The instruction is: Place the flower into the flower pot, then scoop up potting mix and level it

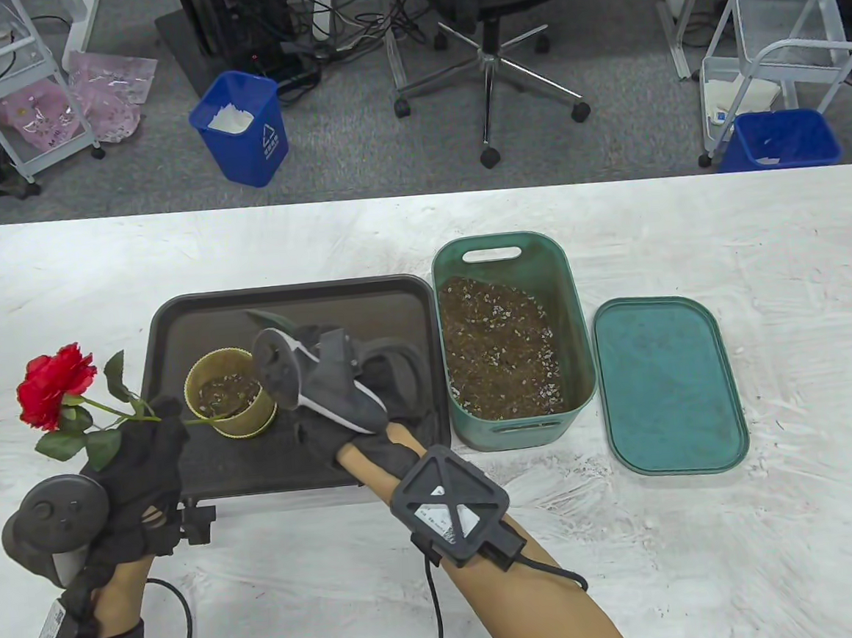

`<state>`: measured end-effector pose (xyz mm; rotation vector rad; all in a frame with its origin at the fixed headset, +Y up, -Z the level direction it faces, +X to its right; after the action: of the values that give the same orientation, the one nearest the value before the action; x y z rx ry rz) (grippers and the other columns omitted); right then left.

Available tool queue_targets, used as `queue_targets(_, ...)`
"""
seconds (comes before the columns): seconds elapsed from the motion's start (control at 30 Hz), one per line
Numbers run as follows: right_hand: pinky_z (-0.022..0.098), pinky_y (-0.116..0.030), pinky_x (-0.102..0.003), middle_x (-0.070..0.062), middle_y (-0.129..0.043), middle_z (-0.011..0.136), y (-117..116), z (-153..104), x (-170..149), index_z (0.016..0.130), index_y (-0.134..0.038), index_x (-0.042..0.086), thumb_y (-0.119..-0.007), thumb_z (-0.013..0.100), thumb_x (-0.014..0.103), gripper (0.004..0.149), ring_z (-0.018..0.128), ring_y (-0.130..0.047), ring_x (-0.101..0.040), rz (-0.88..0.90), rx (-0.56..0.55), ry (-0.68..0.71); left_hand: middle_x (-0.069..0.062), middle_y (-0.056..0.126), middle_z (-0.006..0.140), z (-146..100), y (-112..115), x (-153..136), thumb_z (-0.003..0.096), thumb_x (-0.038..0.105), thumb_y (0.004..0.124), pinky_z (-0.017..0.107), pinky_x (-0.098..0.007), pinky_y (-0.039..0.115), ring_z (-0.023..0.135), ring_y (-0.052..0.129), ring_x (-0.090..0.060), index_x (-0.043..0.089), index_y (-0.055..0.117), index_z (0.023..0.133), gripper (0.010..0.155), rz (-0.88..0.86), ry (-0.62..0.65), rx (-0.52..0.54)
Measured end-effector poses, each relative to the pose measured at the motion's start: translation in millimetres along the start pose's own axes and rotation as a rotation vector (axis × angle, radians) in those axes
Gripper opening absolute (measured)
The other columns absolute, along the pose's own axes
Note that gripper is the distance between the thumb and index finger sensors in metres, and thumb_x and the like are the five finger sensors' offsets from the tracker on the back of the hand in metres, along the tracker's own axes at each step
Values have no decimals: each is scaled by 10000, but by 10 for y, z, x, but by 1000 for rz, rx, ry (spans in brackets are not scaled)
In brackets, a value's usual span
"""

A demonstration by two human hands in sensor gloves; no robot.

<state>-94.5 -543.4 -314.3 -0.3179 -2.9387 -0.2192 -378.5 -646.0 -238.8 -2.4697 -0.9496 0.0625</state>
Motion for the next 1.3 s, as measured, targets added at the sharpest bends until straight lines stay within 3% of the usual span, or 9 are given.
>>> queue_targets(0.3,126,-971,-426,-198,-981,623,565,58,-1160,810,-797,46,-850,369,314,519,249,-1085,-273,115,-72,-307,-20,1051,554,2,-4,-12,388,401,811,357,-423,916,337,1093,-258,154,938,764,467,1,-5,2)
queue_targets(0.47,102,-977,-411,-210,-988,603,599,28,-1655,803,-807,32,-848,375,321,518,222,-1092,-265,111,-41,-458,-18,1051,554,5,-5,-17,388,401,811,356,-423,916,338,1093,-256,155,938,763,466,-3,-10,2)
queue_targets(0.77,60,-980,-381,-219,-1001,570,77,45,-2352,789,-823,16,-838,388,335,512,178,-1096,-243,18,234,-676,-19,1051,554,5,10,-4,388,400,812,356,-423,917,339,1093,-256,154,939,763,466,3,2,-4)
queue_targets(0.93,35,-980,-357,-223,-1007,554,-208,62,-2400,784,-831,10,-825,401,344,508,153,-1097,-223,-81,435,-718,-19,1052,554,3,14,1,388,400,812,356,-424,916,337,1093,-258,154,940,762,466,4,4,-6)
queue_targets(1.1,10,-979,-343,-227,-1012,538,-410,59,-2378,777,-837,1,-817,406,346,506,130,-1096,-210,-174,524,-725,-19,1052,554,2,21,2,388,400,812,356,-423,917,338,1093,-259,155,939,763,466,-1,0,-9)
queue_targets(1.3,0,-963,-338,-221,-1007,527,-562,20,-2380,778,-829,-3,-801,410,342,505,115,-1080,-201,-72,618,-710,-17,1052,554,1,24,6,388,401,812,355,-423,917,338,1094,-257,154,940,763,466,1,3,-11)
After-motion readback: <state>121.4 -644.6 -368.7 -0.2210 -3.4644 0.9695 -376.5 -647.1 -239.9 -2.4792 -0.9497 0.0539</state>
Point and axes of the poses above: the tracker on the back of each hand, its own x axis roughly to the thumb side, its own z axis roughly from the wrist to the fingertips, y = z × x, the point moved 4 cm from there along z, roughly from the wrist to the fingertips
